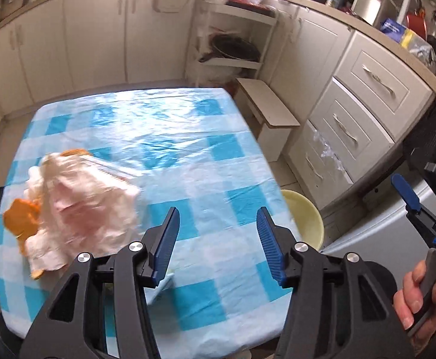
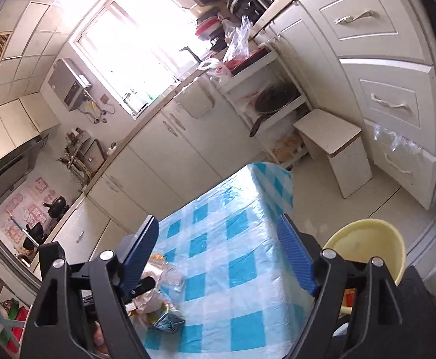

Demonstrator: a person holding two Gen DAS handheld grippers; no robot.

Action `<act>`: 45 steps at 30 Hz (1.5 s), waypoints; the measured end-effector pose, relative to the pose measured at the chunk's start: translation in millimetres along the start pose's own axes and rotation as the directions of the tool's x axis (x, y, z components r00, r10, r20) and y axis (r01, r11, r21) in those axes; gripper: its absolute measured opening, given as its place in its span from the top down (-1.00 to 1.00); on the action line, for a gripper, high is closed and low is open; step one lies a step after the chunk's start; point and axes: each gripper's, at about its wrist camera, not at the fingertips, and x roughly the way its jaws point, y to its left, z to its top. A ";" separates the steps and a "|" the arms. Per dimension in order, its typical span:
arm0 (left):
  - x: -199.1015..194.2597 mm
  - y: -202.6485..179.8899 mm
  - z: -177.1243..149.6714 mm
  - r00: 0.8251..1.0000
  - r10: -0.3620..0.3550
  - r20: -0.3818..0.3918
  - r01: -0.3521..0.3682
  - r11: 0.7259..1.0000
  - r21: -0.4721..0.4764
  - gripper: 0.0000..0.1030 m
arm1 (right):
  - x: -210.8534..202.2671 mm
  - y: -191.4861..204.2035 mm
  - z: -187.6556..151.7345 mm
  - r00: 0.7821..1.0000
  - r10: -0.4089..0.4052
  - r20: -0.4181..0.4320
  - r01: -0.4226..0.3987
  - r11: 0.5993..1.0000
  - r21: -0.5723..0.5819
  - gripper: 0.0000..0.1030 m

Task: Collect trash
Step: 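Open the left tool to drop the orange peel into the bin, then return to the table and close the left tool on another orange peel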

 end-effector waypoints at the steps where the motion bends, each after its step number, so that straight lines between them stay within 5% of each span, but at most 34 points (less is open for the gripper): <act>1: -11.5 20.4 -5.1 1.000 0.022 0.016 -0.022 0.999 -0.030 -0.02 | 3.7 7.6 -5.7 1.000 0.004 -0.008 -0.004 1.000 -0.023 -0.52; 4: -38.8 82.9 -18.2 0.996 0.081 0.039 -0.075 0.987 -0.144 -0.03 | 15.1 27.8 -24.8 0.998 0.041 -0.037 -0.044 0.996 -0.072 -0.54; 9: -63.6 181.9 -39.8 0.976 0.216 0.029 -0.195 0.925 -0.327 -0.04 | 56.7 47.4 -63.5 0.973 0.032 -0.227 -0.059 0.992 -0.115 -0.58; 15: -47.3 242.6 -52.1 0.956 0.294 -0.004 -0.274 0.886 -0.374 -0.04 | 69.7 77.4 -87.8 0.961 -0.055 -0.272 -0.030 0.954 -0.298 -0.58; 30: 23.8 253.8 -32.5 0.961 0.277 0.004 -0.261 0.909 -0.324 -0.04 | 111.5 98.3 -130.1 0.907 -0.087 -0.413 -0.091 0.915 -0.393 -0.58; 37: 27.7 252.7 -34.5 0.969 0.249 0.009 -0.232 0.917 -0.325 0.66 | 134.7 122.9 -155.8 0.885 -0.125 -0.449 -0.132 0.857 -0.499 -0.63; 44: 21.9 249.5 -35.2 0.972 0.233 0.021 -0.215 0.924 -0.318 0.80 | 154.6 131.6 -168.3 0.884 -0.156 -0.440 -0.131 0.823 -0.553 -0.62; 45: 20.7 249.4 -35.3 0.972 0.233 0.021 -0.214 0.924 -0.318 0.80 | 157.3 132.0 -169.6 0.881 -0.155 -0.446 -0.136 0.822 -0.553 -0.49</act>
